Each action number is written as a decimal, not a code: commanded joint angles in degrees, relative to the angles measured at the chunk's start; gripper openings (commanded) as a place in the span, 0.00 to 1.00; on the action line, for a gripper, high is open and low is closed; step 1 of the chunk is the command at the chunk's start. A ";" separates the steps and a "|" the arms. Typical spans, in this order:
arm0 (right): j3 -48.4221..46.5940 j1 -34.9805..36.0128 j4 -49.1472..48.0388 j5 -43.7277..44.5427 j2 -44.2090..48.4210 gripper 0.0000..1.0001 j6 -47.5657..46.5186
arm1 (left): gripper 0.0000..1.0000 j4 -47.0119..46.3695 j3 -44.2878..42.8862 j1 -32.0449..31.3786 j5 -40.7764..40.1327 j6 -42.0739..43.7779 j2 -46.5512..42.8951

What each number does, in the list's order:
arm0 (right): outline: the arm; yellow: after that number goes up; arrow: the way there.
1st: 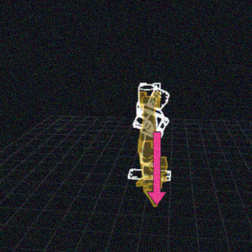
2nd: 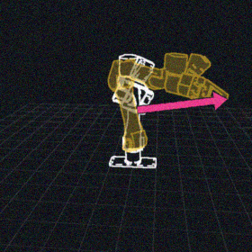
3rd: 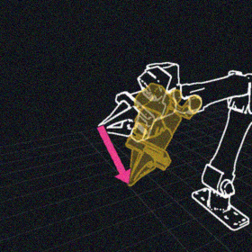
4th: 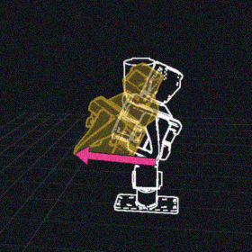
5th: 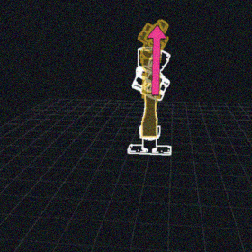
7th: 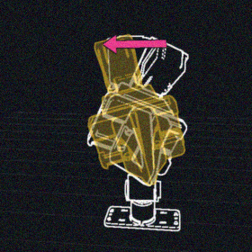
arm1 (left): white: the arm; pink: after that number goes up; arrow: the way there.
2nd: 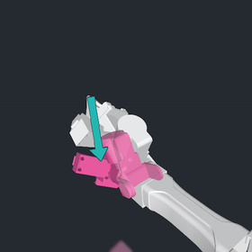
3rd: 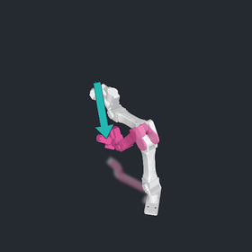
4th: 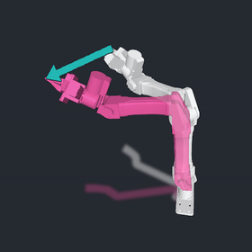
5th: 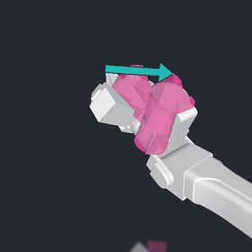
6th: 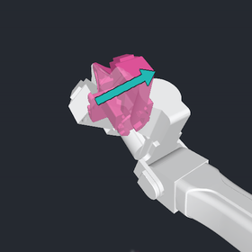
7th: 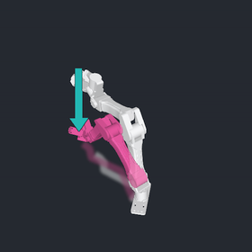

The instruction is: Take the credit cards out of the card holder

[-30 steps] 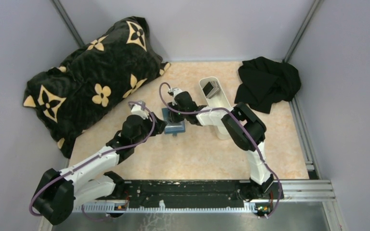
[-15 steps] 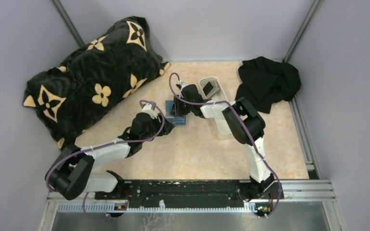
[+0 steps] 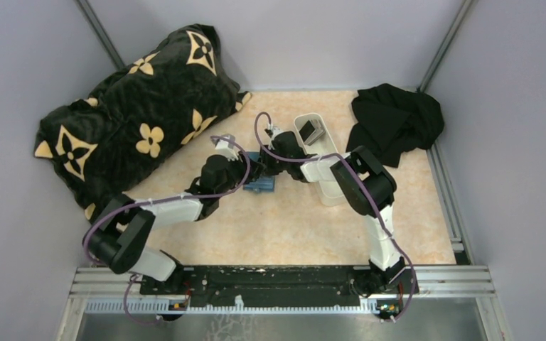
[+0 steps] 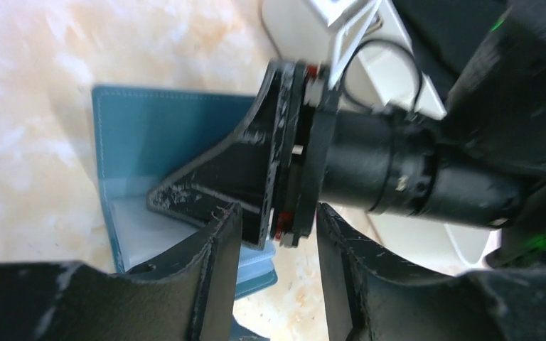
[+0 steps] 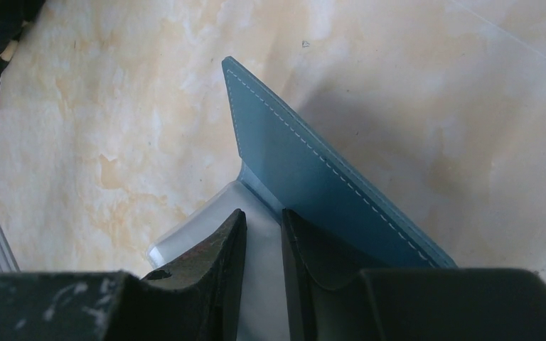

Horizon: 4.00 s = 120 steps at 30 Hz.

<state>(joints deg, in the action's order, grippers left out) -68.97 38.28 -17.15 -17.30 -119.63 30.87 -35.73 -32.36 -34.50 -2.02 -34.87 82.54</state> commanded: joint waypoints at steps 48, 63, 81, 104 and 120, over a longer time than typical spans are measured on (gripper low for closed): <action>14.94 -0.75 14.65 8.88 14.52 0.28 -2.61 | 0.48 -3.54 -1.14 10.96 15.05 -9.55 14.92; 14.06 -0.71 12.81 7.06 12.95 0.28 -1.36 | 0.59 -4.62 -2.19 7.24 25.69 -5.64 11.84; 15.89 -1.87 10.70 5.41 14.08 0.28 -0.15 | 0.56 -2.46 0.26 6.14 23.30 -4.97 11.00; 17.14 -1.94 9.41 4.25 14.35 0.28 0.11 | 0.56 -2.88 2.89 6.19 21.87 -4.88 11.31; 17.66 -1.98 8.75 3.99 14.08 0.28 0.22 | 0.56 -1.14 2.52 5.06 20.62 -3.16 11.02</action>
<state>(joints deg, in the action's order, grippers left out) -53.23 36.29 -11.11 -12.71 -105.06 31.16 -38.24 -29.87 -29.17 19.46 -40.03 94.56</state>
